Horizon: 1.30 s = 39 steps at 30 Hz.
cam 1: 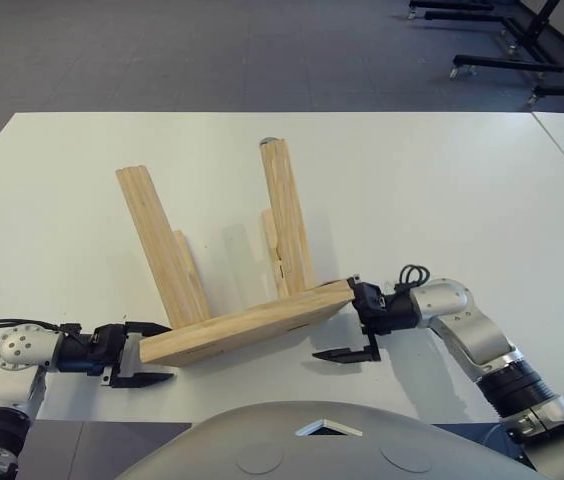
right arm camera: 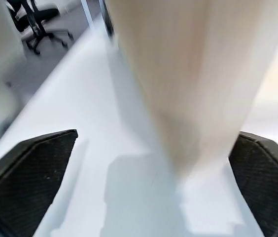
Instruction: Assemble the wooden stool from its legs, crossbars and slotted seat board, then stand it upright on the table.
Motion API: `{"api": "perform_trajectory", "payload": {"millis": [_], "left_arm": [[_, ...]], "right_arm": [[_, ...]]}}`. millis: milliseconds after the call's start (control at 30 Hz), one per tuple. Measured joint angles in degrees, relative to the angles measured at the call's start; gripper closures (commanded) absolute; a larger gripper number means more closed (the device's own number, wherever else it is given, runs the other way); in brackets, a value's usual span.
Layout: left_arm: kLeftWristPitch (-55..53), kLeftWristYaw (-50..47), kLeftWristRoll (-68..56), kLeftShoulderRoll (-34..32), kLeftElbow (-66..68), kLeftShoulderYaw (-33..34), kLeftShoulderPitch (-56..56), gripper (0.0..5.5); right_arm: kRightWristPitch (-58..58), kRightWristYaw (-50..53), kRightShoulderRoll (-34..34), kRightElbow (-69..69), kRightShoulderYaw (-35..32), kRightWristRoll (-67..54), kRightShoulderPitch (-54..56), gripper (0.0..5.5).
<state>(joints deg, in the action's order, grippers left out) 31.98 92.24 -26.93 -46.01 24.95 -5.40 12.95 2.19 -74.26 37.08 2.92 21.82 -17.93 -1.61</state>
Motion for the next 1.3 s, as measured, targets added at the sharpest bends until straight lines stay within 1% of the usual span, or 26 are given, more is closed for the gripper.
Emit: {"api": "perform_trajectory", "payload": {"millis": [133, 267, 433, 533, 633, 733, 833, 900, 1033, 1133, 1300], "left_arm": [[0.0, 0.0, 0.02, 0.0, -0.07, 0.02, 0.2, 2.12], [-0.01, 0.0, 0.15, 0.01, -0.06, 0.02, 0.25, 2.12], [-0.03, -0.01, 0.59, 0.04, -0.06, 0.05, -0.06, 2.12], [-0.05, -0.06, 0.7, 0.12, -0.06, 0.08, -0.12, 2.12], [-0.18, -0.48, 0.83, 0.33, 0.02, 0.45, -0.19, 2.12], [-0.27, -0.8, 0.91, 0.48, 0.03, 1.33, -0.54, 2.12], [-0.47, -1.03, 1.23, 0.49, 0.76, 2.29, -0.74, 2.12], [-0.46, -1.02, 1.22, 0.58, 1.04, 2.94, -0.75, 2.12], [-0.24, -0.96, 1.46, 1.47, 1.01, 3.37, -0.69, 2.12], [-0.25, -0.8, 1.73, 2.02, 1.0, 3.38, -0.66, 2.62], [-1.43, -0.71, 1.54, 2.72, 0.84, 3.76, -0.44, 3.3]], "right_arm": [[4.15, -1.26, -0.65, 4.03, -0.4, 0.16, 0.67, 1.53], [8.14, -1.72, -4.94, 11.25, 0.16, 1.26, 4.39, 2.39], [13.47, -2.74, -7.44, 16.82, 0.19, 2.07, 6.69, 3.19], [15.46, -2.65, -7.65, 17.55, 0.18, 2.21, 6.53, 3.74], [16.05, -0.57, -7.8, 15.48, 0.56, 3.6, 5.28, 3.98], [15.19, 2.06, -8.88, 10.98, 2.68, 5.24, 3.11, 4.16], [12.39, 6.47, -9.23, 4.34, 4.58, 6.8, -1.06, 4.18], [11.74, 8.0, -9.02, 2.82, 5.16, 7.18, -1.97, 4.18], [10.39, 6.73, -7.93, 2.96, 5.24, 6.61, -1.1, 4.18], [10.39, 6.27, -7.58, 3.05, 5.25, 6.57, -0.91, 4.18], [10.39, 6.03, -7.31, 2.84, 5.29, 6.53, -1.03, 4.18]]}}
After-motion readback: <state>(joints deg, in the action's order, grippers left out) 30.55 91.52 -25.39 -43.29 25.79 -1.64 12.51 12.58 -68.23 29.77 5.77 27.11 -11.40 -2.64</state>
